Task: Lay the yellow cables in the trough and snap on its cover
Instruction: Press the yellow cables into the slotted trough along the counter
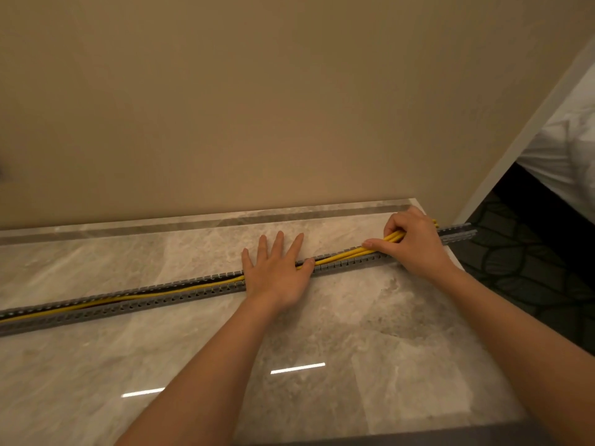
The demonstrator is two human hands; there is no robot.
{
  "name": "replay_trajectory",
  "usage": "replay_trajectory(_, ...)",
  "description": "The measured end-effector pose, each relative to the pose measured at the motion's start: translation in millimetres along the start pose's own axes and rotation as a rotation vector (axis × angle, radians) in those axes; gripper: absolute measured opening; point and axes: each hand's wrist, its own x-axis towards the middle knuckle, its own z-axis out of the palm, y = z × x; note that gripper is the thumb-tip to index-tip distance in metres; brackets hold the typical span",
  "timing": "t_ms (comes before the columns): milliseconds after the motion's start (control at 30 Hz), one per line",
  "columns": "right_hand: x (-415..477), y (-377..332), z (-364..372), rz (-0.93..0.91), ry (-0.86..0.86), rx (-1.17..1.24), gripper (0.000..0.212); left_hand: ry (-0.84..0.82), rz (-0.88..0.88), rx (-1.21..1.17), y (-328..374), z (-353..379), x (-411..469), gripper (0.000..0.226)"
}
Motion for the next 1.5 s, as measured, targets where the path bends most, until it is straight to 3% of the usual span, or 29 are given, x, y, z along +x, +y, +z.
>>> replay_trajectory(367,-1,0,11,-0.030,0.076,-0.031,0.039,-0.001,0.009,0.026,0,-2,-3,0.056)
replay_trajectory(533,-2,2,10,0.024,-0.060,-0.071,0.047,-0.020,0.003,0.016,1,-3,-2,0.056)
replay_trajectory(633,-11,6,15,-0.054,-0.217,-0.358,0.050,0.009,0.006,0.025,7,-3,-4,0.056)
replay_trajectory(800,-17,8,20,-0.036,-0.356,-0.546,0.070,0.055,0.221,0.025,53,4,-8,0.056)
replay_trajectory(900,-16,7,22,-0.015,-0.370,-0.563,0.068,0.031,0.295,0.002,87,11,-6,0.058)
replay_trajectory(1100,-8,9,9,0.051,-0.492,-0.352,0.057,0.106,0.313,0.063,102,29,-7,0.060)
replay_trajectory(1200,9,6,-16,0.190,-0.678,0.016,0.063,0.168,0.335,0.102,91,35,-7,0.063)
replay_trajectory(1300,28,20,-55,0.352,-0.588,0.323,0.080,0.190,0.342,0.087,91,39,-5,0.063)
replay_trajectory(1500,47,80,-94,0.618,-0.384,0.555,0.103,0.251,0.339,0.099,89,42,-9,0.062)
